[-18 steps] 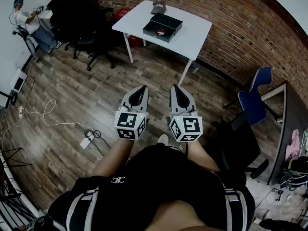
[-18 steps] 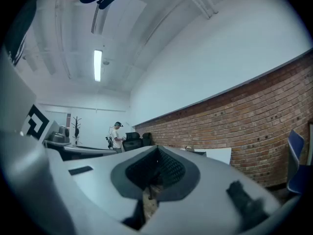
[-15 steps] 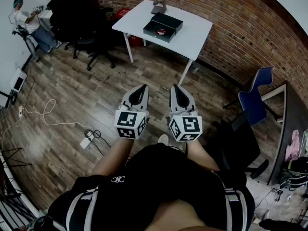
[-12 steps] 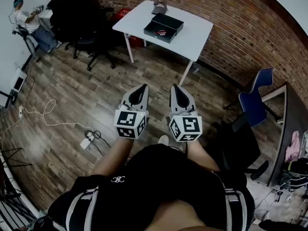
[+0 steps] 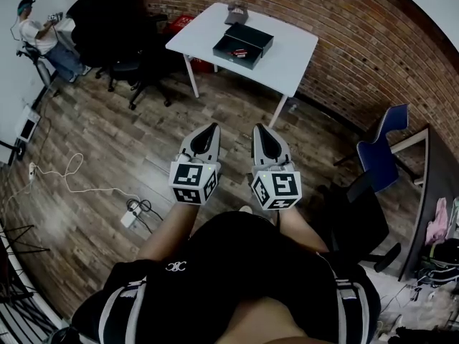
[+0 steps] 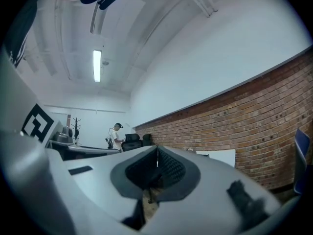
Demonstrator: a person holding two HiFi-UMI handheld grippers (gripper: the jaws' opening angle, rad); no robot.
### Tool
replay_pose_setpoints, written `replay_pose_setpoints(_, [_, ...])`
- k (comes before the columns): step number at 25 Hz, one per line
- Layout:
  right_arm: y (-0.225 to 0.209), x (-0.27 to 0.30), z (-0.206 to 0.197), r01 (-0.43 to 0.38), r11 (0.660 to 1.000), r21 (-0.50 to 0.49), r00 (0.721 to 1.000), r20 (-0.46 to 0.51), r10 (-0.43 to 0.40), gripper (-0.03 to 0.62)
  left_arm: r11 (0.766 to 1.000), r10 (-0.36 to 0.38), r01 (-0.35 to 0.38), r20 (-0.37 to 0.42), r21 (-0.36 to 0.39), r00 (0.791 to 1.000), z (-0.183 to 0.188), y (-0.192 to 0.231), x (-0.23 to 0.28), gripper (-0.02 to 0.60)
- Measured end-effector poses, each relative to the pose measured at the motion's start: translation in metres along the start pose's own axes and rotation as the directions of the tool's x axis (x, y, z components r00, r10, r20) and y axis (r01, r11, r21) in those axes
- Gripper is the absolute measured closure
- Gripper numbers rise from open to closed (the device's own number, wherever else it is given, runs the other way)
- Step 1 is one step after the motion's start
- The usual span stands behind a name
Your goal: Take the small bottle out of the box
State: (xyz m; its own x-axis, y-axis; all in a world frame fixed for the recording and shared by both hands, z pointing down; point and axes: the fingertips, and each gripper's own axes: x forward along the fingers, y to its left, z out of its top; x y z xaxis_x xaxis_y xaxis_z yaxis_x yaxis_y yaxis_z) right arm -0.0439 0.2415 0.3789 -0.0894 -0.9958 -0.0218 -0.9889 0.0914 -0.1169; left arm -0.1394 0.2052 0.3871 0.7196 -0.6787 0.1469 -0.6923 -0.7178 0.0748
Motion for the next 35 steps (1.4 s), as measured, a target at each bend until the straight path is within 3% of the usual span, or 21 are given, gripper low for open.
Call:
replay_pose_setpoints(16, [-0.095,0.017,-0.005,-0.040,0.999,-0.007,0.999,-0.021,0.040,0.563,1.000,0.008,-0.009,-0.020,-0.006,1.000,0.000,-0.050,0.091,0.568])
replay_pose_setpoints(23, [-0.113,0.018,-0.010,-0.068,0.998,0.001,0.997,-0.036,0.068,0.563,1.000,0.021,-0.021,-0.037,0.018,0.999,0.002,-0.057,0.112,0.568])
replay_pose_setpoints(35, [-0.156,0.022,-0.011,-0.019,1.000,0.018,0.999,-0.029,0.019,0.563,0.998,-0.047,0.050,-0.058,0.046,0.997,0.003,-0.085,0.156,0.568])
